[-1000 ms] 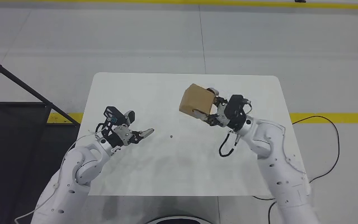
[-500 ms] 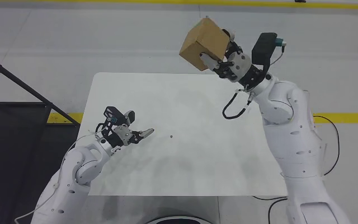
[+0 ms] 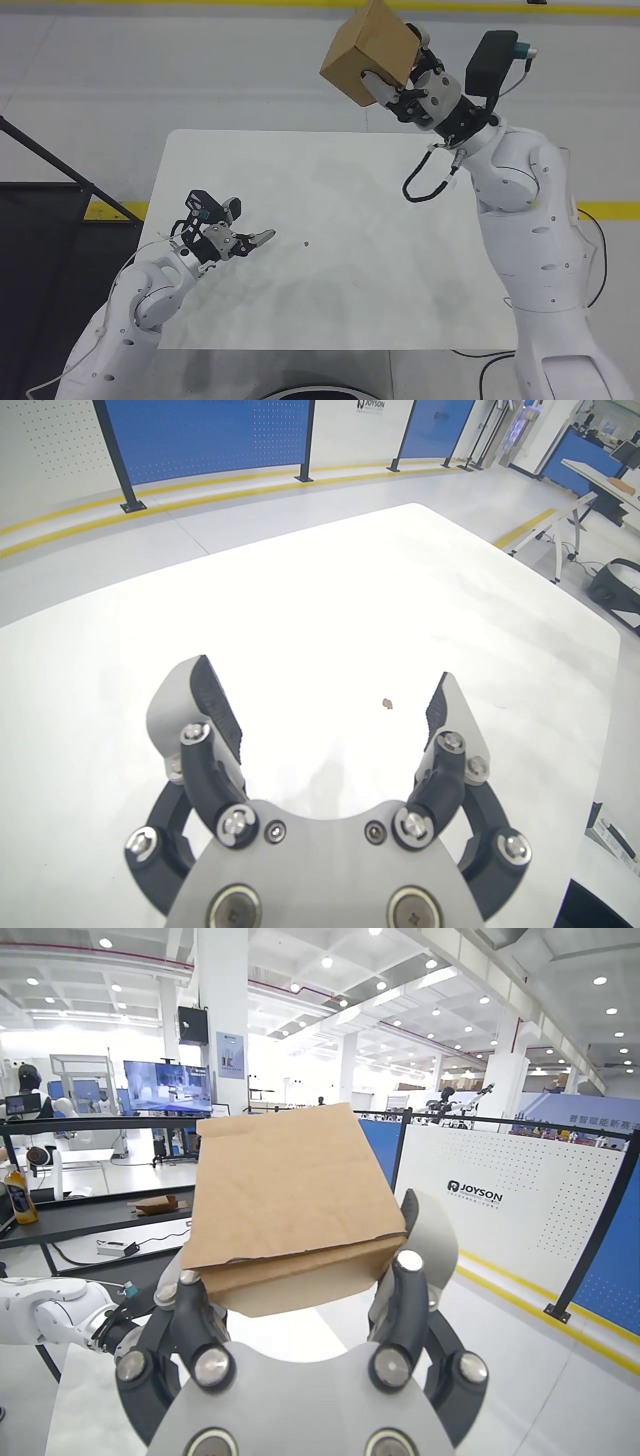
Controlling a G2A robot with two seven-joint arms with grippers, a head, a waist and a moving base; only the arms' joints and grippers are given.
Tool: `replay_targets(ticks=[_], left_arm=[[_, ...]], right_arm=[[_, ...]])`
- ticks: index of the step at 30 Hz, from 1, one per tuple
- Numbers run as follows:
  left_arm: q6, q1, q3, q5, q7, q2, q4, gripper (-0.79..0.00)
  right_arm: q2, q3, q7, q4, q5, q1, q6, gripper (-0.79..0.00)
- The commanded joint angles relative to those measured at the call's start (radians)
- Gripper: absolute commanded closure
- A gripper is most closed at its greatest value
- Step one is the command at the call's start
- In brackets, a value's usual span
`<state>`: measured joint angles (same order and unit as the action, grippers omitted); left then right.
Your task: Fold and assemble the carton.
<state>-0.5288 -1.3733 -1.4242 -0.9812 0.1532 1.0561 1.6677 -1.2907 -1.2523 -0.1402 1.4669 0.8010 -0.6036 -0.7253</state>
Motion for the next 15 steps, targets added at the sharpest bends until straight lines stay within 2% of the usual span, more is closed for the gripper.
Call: replay_targets(ticks=[1, 4, 11, 15], left_arm=[[0.000, 0.000, 0.000, 0.000, 0.000, 0.000, 0.000, -0.785], [0.000, 0.000, 0.000, 0.000, 0.000, 0.000, 0.000, -0.785], [0.000, 0.000, 0.000, 0.000, 0.000, 0.000, 0.000, -0.785], [0.000, 0.000, 0.000, 0.000, 0.000, 0.000, 0.000, -0.785]], right_arm=[[0.000, 0.000, 0.000, 0.000, 0.000, 0.000, 0.000, 0.000], [0.002, -0.010, 0.029, 0.035, 0.023, -0.018, 0.007, 0.000], [0.017, -0.101, 0.184, 0.196, 0.234, -0.064, 0.107, 0.000], [0.023, -0.137, 0.213, 0.265, 0.336, -0.075, 0.163, 0.000]])
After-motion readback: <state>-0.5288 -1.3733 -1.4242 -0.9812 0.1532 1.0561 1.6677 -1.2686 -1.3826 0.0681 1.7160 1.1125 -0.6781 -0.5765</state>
